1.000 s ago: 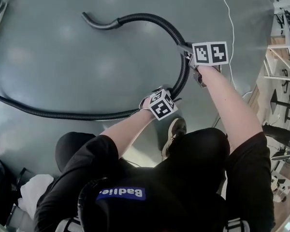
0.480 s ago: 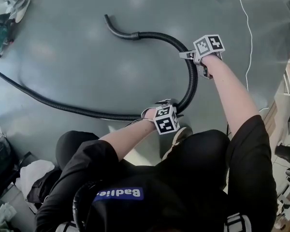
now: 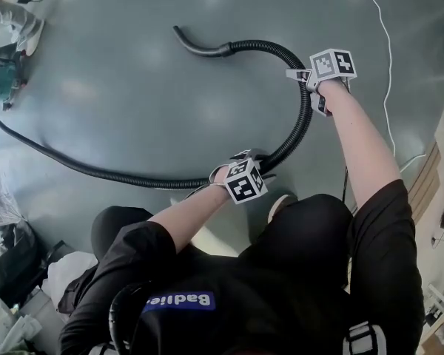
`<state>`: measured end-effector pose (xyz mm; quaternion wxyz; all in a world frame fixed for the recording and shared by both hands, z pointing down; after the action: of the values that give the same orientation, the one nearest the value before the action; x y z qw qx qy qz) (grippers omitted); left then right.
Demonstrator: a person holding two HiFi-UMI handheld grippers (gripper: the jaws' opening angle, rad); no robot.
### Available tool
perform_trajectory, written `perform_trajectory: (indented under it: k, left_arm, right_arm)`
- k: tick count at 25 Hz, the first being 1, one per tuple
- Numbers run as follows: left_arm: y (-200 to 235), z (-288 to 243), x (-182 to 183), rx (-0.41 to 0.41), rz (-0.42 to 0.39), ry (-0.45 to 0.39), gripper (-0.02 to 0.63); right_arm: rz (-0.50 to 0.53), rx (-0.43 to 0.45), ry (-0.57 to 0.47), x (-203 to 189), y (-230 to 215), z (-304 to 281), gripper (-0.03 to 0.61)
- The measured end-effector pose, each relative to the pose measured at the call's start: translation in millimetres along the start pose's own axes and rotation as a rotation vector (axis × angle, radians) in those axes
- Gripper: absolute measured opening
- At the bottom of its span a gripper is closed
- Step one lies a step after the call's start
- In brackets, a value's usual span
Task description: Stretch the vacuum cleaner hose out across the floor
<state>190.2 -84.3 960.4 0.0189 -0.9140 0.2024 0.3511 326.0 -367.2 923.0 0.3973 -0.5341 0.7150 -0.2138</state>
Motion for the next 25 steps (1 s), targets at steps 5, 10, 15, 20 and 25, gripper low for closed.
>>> perform_trajectory:
  k: [5,10,15,20,25]
  left_arm:
    - [12,-3,7,0.038,-0.001,-0.041,0.247]
    - [20,-1,7,0.055,0.010,-0.058,0.247]
    - [25,-1,-2,0.068,0.014,-0.018,0.247]
    - [28,1,-17,0.090,0.023,0.038,0.247]
    - [42,10,-32,0.136,0.063,0.062,0.247]
  right_arm:
    - [-0.029,-0.123,-0.310,-43,-60,87,0.184]
    - [-0.219,-0.230,-0.617,-121,-132,152,0.184]
    - [-0.372,-0.308,-0.776,-195,-188,186,0.184]
    - [-0.491,-0.393,-0.817,-253,-222,187,0.184]
    - [-0.498,-0.507,-0.636,-276,-235,175,0.196]
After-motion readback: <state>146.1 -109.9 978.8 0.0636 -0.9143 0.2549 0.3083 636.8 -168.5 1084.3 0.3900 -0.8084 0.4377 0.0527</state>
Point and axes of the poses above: the fingertips, and each gripper's own axes: z backward along the fingers, y to its left, x out of its top, the point moved 8 cm from there along z, backward along the fingers, and after that the axes turned 15 degrees about x, right-handed, at the moved point
